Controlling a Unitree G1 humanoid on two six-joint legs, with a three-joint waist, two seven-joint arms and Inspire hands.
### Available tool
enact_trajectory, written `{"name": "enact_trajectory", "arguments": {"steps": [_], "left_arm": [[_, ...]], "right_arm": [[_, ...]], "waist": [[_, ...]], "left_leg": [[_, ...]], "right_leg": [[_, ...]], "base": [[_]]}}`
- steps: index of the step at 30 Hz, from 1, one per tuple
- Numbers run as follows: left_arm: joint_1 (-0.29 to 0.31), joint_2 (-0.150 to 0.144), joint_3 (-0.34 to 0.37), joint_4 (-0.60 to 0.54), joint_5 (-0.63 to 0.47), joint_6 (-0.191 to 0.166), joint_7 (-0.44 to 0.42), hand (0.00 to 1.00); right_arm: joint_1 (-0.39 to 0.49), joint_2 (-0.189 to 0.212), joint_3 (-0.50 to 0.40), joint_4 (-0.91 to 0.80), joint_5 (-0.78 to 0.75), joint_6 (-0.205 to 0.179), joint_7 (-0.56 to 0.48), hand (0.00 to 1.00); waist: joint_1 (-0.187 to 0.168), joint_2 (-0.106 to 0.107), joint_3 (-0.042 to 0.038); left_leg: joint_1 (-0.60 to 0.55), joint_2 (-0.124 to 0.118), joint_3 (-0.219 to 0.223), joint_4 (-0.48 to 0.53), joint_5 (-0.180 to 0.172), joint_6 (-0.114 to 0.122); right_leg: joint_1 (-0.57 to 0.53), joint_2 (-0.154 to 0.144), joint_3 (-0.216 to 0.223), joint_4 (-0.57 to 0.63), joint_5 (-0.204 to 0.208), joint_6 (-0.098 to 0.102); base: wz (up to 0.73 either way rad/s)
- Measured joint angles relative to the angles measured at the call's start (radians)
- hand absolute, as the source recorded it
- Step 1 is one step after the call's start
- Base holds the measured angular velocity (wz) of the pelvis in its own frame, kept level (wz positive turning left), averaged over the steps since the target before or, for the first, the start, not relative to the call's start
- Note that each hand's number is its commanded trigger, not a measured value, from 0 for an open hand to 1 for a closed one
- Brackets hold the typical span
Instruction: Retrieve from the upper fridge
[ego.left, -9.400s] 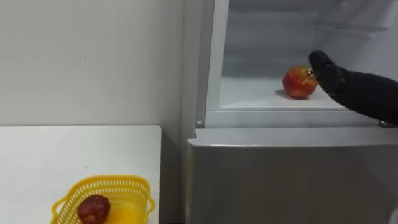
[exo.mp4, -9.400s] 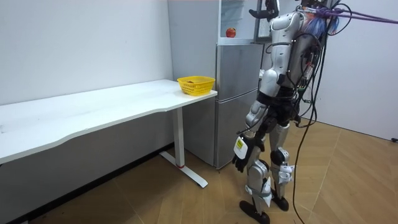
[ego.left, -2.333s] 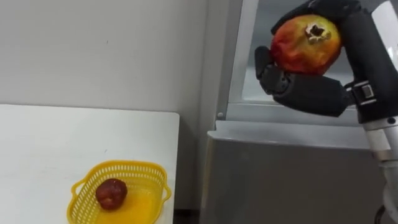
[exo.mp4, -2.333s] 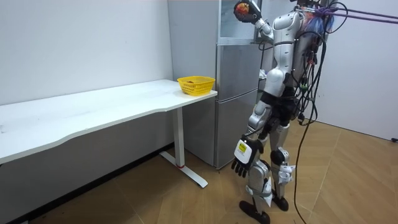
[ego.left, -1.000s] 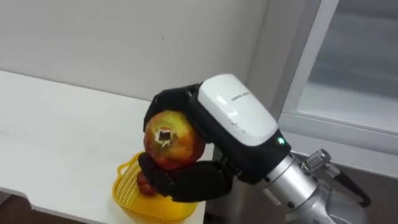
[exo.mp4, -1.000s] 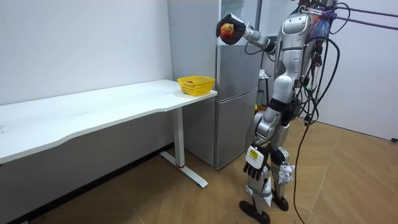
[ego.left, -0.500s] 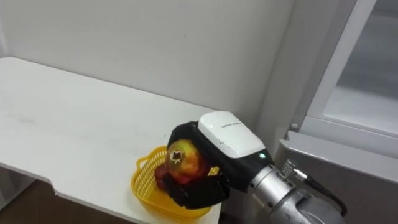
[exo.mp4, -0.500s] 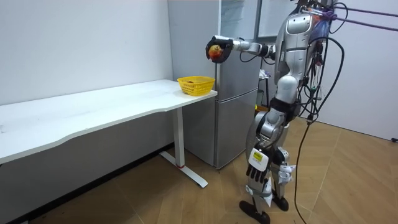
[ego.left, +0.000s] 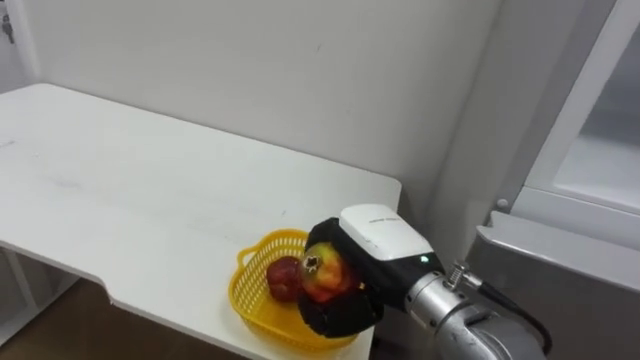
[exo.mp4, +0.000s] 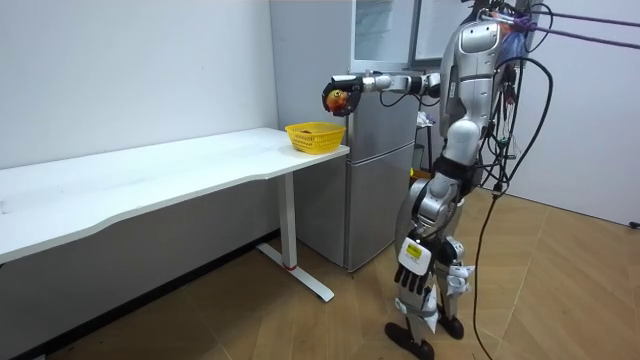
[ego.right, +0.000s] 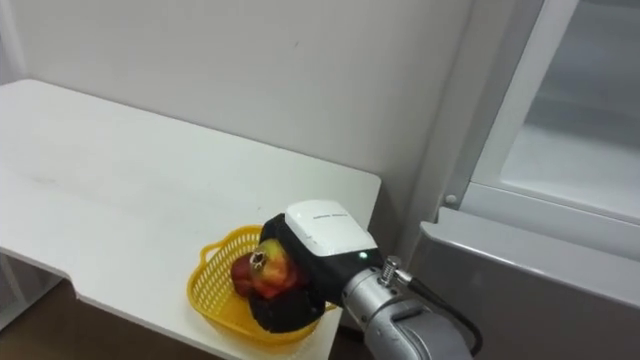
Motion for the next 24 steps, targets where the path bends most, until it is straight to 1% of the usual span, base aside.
{"name": "enact_trajectory", "arguments": {"steps": [3,4,5,8,11,13,16,19,22,24], "left_arm": [[-0.001,0.000,0.001,-0.001,-0.001,0.000,0.000,0.00],[0.000,0.000,0.000,0.000,-0.003,0.000,0.000,0.00],[-0.001,0.000,-0.002,0.000,-0.002,0.002,-0.001,0.00],[-0.002,0.000,-0.003,-0.002,0.001,0.014,-0.003,0.00],[0.000,0.000,-0.003,0.000,0.009,0.019,-0.007,0.00],[0.004,0.000,-0.003,0.001,0.009,0.020,-0.009,0.00],[0.003,0.000,-0.003,-0.001,0.009,0.023,-0.011,0.00],[0.003,0.000,-0.007,-0.016,0.010,0.024,-0.017,0.00],[0.003,0.002,-0.007,-0.033,0.010,0.031,-0.019,0.00],[0.004,0.002,-0.007,-0.038,0.010,0.037,-0.023,0.00]], "right_arm": [[-0.001,-0.002,0.000,0.047,-0.001,0.000,-0.022,1.00],[-0.001,-0.002,0.000,0.069,0.002,0.000,-0.030,1.00],[-0.002,-0.003,0.000,0.093,0.004,0.000,-0.042,1.00],[-0.032,-0.003,0.000,0.178,0.003,0.001,-0.053,1.00],[-0.040,-0.003,-0.002,0.223,-0.018,0.000,-0.059,1.00],[-0.039,-0.003,-0.002,0.235,-0.022,0.000,-0.059,1.00],[-0.042,-0.003,-0.002,0.242,-0.023,0.000,-0.059,1.00],[-0.070,-0.003,-0.002,0.267,-0.024,0.001,-0.059,1.00],[-0.082,-0.002,-0.001,0.274,-0.028,0.021,-0.060,1.00],[-0.089,-0.002,-0.001,0.279,-0.031,0.023,-0.060,1.00]], "waist": [[-0.001,-0.002,-0.0012],[-0.002,-0.006,-0.0032],[-0.003,-0.001,0.0007],[-0.005,-0.001,0.0023],[-0.002,-0.001,0.0030],[-0.002,-0.002,0.0039],[0.000,-0.006,0.0021],[0.001,-0.008,0.0014],[0.005,-0.012,0.0010],[0.005,-0.013,0.0018]], "left_leg": [[-0.001,-0.001,-0.009,0.001,0.000,0.000],[-0.001,-0.002,-0.015,0.003,0.000,0.000],[-0.001,-0.003,-0.019,0.012,0.000,0.000],[-0.002,-0.006,-0.030,0.011,0.000,0.000],[-0.004,-0.011,-0.040,0.013,0.000,0.000],[-0.007,-0.012,-0.042,0.016,0.000,0.000],[-0.016,-0.013,-0.044,0.024,0.000,0.000],[-0.024,-0.013,-0.044,0.029,0.000,0.001],[-0.024,-0.013,-0.044,0.029,0.000,0.001],[-0.024,-0.013,-0.044,0.029,0.000,0.001]], "right_leg": [[0.002,0.000,-0.009,0.000,0.000,0.000],[0.005,0.000,-0.013,0.000,0.000,0.000],[0.009,0.000,-0.017,0.000,0.000,0.000],[0.014,0.000,-0.020,-0.001,-0.001,0.002],[0.015,-0.002,-0.024,0.000,-0.002,0.004],[0.014,-0.002,-0.023,-0.001,-0.003,0.004],[0.011,-0.002,-0.024,0.000,-0.003,0.004],[0.001,-0.002,-0.023,0.000,-0.002,0.004],[0.001,-0.002,-0.023,0.001,-0.002,0.004],[0.001,-0.002,-0.023,0.001,-0.002,0.004]], "base": [[0.09],[0.13],[0.14],[0.11],[0.04],[0.04],[0.04],[0.00],[0.00],[0.00]]}}
